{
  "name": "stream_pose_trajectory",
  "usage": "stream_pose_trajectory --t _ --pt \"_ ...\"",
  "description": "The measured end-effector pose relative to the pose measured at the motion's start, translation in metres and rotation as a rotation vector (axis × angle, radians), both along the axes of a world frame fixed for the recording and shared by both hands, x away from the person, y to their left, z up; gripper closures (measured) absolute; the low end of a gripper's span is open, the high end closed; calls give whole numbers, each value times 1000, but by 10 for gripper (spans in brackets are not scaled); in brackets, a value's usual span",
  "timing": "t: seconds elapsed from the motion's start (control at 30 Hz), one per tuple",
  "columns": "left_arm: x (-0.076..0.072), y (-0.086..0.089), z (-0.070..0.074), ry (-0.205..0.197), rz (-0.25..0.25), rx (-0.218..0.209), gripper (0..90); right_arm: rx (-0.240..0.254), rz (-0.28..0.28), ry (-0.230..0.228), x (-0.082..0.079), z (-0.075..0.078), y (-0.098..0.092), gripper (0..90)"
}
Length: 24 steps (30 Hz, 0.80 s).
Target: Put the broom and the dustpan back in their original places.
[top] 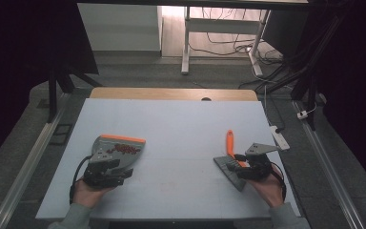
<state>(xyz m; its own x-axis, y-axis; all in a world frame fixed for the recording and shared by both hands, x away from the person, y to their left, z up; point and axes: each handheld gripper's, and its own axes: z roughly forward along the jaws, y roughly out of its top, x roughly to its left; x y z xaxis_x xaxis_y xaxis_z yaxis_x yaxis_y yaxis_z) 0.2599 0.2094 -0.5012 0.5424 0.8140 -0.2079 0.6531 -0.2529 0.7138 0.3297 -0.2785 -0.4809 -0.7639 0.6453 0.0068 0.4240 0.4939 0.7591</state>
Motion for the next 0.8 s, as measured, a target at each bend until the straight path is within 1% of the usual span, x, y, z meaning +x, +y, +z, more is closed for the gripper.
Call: stream_pose_trajectory --t 0.13,0.23,0.33,0.4,0.47,0.6,0.8 --pt "1 1 -3 7 -24 -2 319 -1 9 -17 -6 -2 -1 459" --pt "-3 2 -5 10 -39 -6 320 -8 10 -22 -9 -5 -4 459" --pt "-7 1 -6 9 -51 -7 321 -8 -1 -24 -10 -6 -7 460" --pt "-8 0 -6 8 -53 -7 321 -2 0 -27 -9 -6 -7 460" --pt "-9 0 -5 3 -56 -2 323 -6 6 -36 -10 -6 -6 460" --pt "-8 0 -5 -3 -50 0 323 -3 18 -45 -10 -5 -6 460" --pt "-7 1 -6 1 -46 0 324 0 20 -44 -10 -5 -7 460"
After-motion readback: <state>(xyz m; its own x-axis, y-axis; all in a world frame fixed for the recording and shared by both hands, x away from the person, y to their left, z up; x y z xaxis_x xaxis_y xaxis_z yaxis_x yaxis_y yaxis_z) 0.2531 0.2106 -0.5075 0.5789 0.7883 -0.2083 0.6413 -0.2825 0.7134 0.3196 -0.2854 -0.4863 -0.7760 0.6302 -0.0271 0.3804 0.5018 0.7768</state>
